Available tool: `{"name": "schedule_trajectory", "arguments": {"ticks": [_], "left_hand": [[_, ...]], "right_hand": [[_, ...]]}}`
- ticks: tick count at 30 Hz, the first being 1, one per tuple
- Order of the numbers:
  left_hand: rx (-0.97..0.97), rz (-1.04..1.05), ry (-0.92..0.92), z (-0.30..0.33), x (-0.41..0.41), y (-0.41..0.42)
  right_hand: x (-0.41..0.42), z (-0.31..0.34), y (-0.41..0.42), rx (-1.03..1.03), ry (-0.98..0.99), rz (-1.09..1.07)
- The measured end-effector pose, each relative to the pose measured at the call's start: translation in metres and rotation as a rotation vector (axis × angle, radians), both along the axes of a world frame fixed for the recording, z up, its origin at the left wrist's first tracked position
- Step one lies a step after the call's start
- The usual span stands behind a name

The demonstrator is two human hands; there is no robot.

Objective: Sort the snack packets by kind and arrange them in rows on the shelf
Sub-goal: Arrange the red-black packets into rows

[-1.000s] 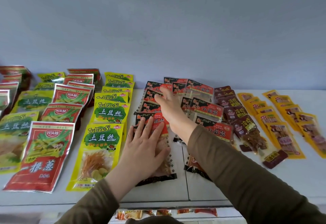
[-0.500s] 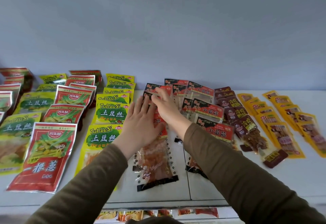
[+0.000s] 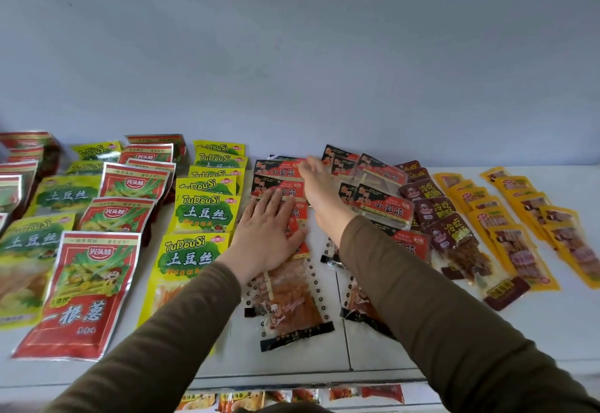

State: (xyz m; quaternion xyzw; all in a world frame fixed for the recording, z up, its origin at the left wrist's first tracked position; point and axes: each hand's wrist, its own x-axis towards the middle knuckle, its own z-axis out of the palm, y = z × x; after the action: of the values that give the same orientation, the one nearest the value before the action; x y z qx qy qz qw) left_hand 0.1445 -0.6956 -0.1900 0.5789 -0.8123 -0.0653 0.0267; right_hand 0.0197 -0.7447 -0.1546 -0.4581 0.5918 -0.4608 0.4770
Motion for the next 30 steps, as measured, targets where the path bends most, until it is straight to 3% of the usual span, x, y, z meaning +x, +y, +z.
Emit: {"name": "schedule_trajectory", "arguments": {"ticks": [5, 7, 14, 17, 24, 30], "left_hand": [[-0.071, 0.124, 0.366, 0.02, 0.004, -0.011], [0.015, 0.214, 0.471, 0.031, 0.003, -0.019], [0.22, 0.414, 0.54, 0.038, -0.011, -0.053], [0.31, 0.504, 0.665, 0.038, -0.014, -0.063], [0.387, 0.762, 1.177, 0.041, -0.015, -0.08], [0.4, 0.83, 1.221, 0.051, -0.01, -0.088]], "right_hand": [[0.005, -0.003, 0.007, 0.058, -0.074, 0.03], [0.004, -0.002, 0.004, 0.079, -0.091, 0.013], [0.013, -0.01, -0.026, 0.152, -0.134, -0.126], [0.012, -0.006, -0.03, 0.189, -0.193, -0.122], [0.005, -0.005, -0.028, 0.214, -0.314, -0.107], [0.006, -0.008, -0.036, 0.156, -0.371, -0.12]]}}
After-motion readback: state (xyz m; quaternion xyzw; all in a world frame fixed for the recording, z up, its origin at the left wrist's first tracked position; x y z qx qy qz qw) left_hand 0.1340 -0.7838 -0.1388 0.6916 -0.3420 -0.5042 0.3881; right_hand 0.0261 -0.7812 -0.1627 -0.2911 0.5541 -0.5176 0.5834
